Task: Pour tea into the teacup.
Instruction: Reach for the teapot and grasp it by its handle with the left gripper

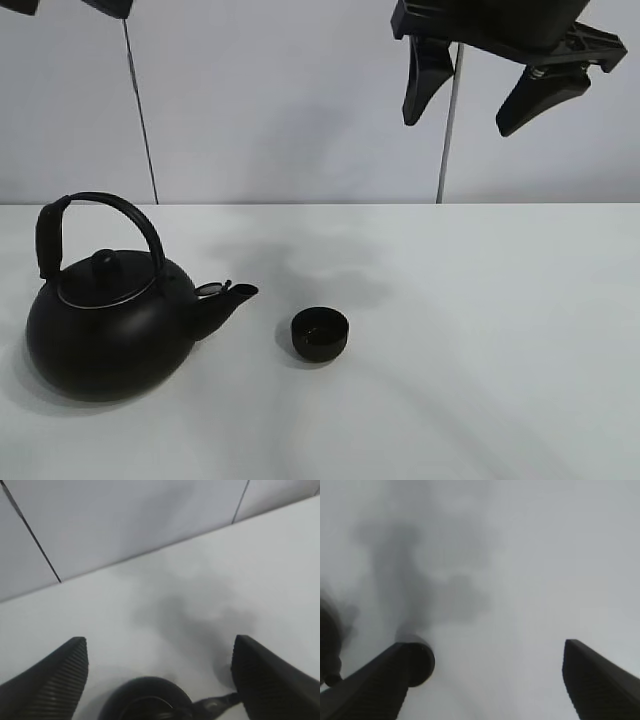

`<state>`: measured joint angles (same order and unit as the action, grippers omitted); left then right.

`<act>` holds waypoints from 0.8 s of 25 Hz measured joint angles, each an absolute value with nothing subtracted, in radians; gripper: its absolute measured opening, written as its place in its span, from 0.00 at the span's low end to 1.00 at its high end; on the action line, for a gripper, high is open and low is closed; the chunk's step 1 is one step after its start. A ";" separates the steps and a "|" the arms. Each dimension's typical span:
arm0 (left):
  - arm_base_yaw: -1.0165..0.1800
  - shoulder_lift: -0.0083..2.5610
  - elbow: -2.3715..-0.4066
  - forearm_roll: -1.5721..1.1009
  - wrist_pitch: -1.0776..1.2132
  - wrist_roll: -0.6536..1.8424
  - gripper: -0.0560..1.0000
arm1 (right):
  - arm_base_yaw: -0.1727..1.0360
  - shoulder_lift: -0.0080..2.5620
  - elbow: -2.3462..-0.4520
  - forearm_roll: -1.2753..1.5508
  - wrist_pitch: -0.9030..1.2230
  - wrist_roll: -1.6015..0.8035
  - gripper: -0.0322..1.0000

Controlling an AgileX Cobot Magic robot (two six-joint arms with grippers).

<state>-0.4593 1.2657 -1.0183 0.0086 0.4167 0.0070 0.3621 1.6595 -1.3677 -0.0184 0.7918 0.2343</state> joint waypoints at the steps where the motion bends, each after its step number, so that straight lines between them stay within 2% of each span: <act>1: -0.459 1.225 -0.952 0.034 0.336 0.007 0.59 | 0.362 1.659 -1.368 -0.018 0.769 0.234 0.59; 5: -0.458 1.107 -0.700 0.152 0.007 0.008 0.59 | 0.362 1.659 -1.368 -0.018 0.678 0.234 0.59; 8: -0.413 1.079 -0.546 0.196 -0.190 0.013 0.59 | 0.362 1.659 -1.368 -0.018 0.621 0.234 0.59; 13: -0.311 1.079 -0.353 0.219 -0.347 0.029 0.59 | 0.362 1.659 -1.368 -0.018 0.563 0.234 0.59; 20: -0.277 1.199 -0.227 0.208 -0.596 0.047 0.59 | 0.362 1.659 -1.368 -0.018 0.554 0.234 0.59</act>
<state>-0.2770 1.1994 -0.2269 0.2084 -0.5956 0.0469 0.3621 1.6595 -1.3677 -0.0184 0.5541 0.2343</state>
